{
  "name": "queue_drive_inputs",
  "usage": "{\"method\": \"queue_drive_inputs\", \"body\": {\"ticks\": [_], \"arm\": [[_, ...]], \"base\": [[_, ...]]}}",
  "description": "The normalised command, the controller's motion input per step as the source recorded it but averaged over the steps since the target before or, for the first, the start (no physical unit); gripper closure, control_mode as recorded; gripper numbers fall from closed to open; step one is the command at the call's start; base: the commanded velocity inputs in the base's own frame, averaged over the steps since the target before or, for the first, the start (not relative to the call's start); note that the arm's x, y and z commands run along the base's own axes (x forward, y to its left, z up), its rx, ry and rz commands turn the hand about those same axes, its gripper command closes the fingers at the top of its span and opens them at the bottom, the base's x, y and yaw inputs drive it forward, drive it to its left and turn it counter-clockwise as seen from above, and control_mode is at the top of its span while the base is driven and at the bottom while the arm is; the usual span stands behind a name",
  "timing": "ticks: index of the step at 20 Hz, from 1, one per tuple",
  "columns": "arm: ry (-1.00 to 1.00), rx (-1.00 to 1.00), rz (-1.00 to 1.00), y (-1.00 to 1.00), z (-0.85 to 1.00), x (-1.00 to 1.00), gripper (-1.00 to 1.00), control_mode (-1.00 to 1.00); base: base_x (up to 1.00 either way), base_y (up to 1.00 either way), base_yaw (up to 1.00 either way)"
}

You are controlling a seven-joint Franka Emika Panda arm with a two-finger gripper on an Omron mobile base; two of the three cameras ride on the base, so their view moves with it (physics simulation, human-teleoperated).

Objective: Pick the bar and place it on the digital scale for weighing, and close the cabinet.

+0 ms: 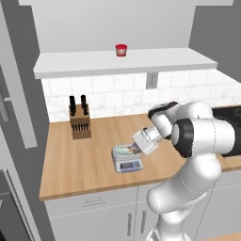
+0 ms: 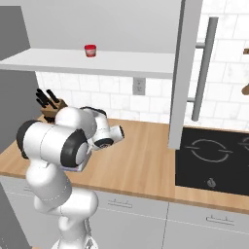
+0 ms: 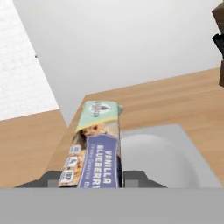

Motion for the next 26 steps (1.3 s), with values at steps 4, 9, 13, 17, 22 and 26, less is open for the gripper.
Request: {"method": "queue_drive_inputs", "body": {"ticks": [4, 9, 13, 17, 22, 26], "arm": [[0.00, 0.00, 0.00, 0.01, -0.31, 0.23, 1.00, -1.00], [-0.05, 0.00, 0.00, 0.07, -0.07, 0.05, -1.00, -1.00], [-0.11, 0.00, 0.00, 0.00, 0.00, -0.02, -1.00, -1.00], [-0.09, 0.00, 0.00, 0.00, 0.00, -0.08, -1.00, -1.00], [-0.10, 0.00, 0.00, 0.00, 0.01, -0.06, -1.00, -1.00], [-0.17, 0.00, 0.00, 0.00, 0.23, -0.23, -1.00, -1.00]], "base": [[0.00, 0.00, 0.00], [0.00, 0.00, 0.00], [0.00, 0.00, 0.00], [0.00, 0.00, 0.00], [0.00, 0.00, 0.00], [0.00, 0.00, 0.00]]}}
